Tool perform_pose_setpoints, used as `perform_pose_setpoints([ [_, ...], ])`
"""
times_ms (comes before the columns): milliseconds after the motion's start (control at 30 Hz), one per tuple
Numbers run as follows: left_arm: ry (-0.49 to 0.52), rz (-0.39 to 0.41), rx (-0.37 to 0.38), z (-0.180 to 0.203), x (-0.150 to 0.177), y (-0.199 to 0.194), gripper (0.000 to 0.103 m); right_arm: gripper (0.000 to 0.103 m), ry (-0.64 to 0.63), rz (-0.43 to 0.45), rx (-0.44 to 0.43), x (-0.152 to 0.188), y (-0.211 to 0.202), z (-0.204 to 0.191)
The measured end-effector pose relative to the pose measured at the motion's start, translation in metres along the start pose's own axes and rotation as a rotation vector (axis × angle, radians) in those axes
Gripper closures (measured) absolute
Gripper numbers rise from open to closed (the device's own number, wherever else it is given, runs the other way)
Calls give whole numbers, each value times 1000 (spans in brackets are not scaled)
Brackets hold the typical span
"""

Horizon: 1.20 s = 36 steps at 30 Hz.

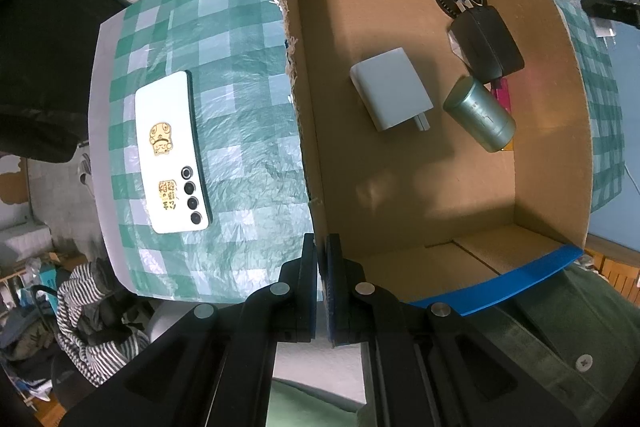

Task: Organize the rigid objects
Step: 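Carry the second white charger with the right tool over the box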

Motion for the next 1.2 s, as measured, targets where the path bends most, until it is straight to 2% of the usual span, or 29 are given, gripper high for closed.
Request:
perform_pose_setpoints([
  [533, -4, -1, 5, 0, -2, 3, 99, 53, -113, 18, -35, -9, -19, -54],
  [967, -8, -1, 5, 0, -4, 5, 99, 53, -215, -36, -52, -6, 8, -97],
  [1200, -11, 1, 7, -1, -4, 6, 99, 53, -255, -80, -46, 1, 28, -108],
])
Point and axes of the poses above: each gripper's, at about its wrist camera, not at the fingertips, and y roughly the way its jaws point, z to its right, x to its underside, the point moved 8 cm from there along y, roughly the way its jaws point, and after that the axes turned 1 degree about z, right-handed, at the moved point
